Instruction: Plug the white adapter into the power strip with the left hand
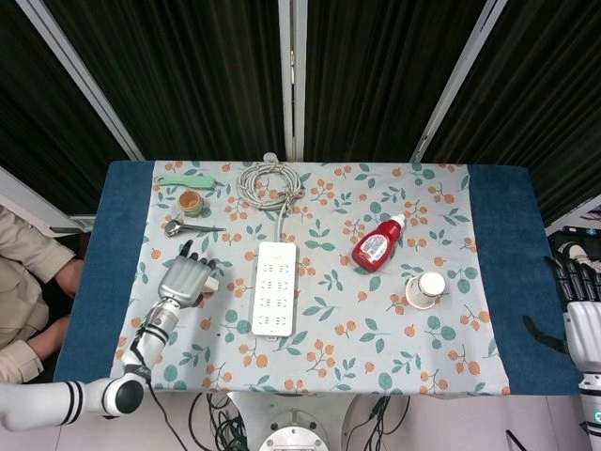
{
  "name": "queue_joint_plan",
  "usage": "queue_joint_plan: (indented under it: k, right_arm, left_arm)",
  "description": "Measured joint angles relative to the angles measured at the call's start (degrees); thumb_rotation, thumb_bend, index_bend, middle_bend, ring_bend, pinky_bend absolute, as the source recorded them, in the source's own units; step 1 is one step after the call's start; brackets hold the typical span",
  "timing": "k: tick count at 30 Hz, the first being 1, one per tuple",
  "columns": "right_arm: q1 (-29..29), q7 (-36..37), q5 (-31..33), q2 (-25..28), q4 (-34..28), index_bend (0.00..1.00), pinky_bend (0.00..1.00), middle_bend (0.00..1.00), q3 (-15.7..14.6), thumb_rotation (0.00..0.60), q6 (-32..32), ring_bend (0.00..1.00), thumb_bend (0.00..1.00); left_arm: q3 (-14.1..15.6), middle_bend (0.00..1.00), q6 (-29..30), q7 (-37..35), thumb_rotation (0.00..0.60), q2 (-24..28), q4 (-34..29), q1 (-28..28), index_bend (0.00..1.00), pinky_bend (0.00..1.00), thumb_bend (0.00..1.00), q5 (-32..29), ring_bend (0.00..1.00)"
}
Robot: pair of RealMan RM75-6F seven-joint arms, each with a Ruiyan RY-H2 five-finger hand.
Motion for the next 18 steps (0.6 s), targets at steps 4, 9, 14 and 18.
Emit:
queue_joint_plan:
  k: [4, 9, 14, 18]
  right_arm:
    - [0.1, 0.2, -0.6, 1.4, -0.6, 0.00, 0.00, 0.00, 0.2, 0.600, 0.4, 0.00, 0.16]
    - [0.4, -1.1, -1.2, 3.2, -2.4, 0.00, 0.00, 0.00, 0.6, 0.600, 0.8, 0.00, 0.16]
    - [0.7, -1.4, -1.3, 3.5, -3.2, 0.00, 0.00, 0.00, 0.5, 0.600, 0.2, 0.00, 0.16]
    - [0.8, -1.4, -1.3, 3.3, -3.2, 0.00, 0.00, 0.00, 0.4, 0.600, 0.0, 0.00, 0.16]
  left_arm:
    - [-0.2, 0.31, 0.7, -10.5, 0.600, 0.1, 1.3, 2.3, 0.28, 0.04, 0.22, 4.7, 0.20]
    - [-0.2, 0.33, 2.4, -25.5, 0.600, -1.1, 5.5, 5.6, 0.33, 0.06, 0.23, 11.4, 0.21]
    - [0.0, 0.33, 3.8, -39.6, 0.600, -3.8, 12.2, 9.1, 0.35, 0.06, 0.23, 18.1, 0.21]
    - [0.3, 0.34, 4.1, -44.0, 0.600, -6.4, 16.8, 10.8, 0.35, 0.06, 0.23, 21.4, 0.21]
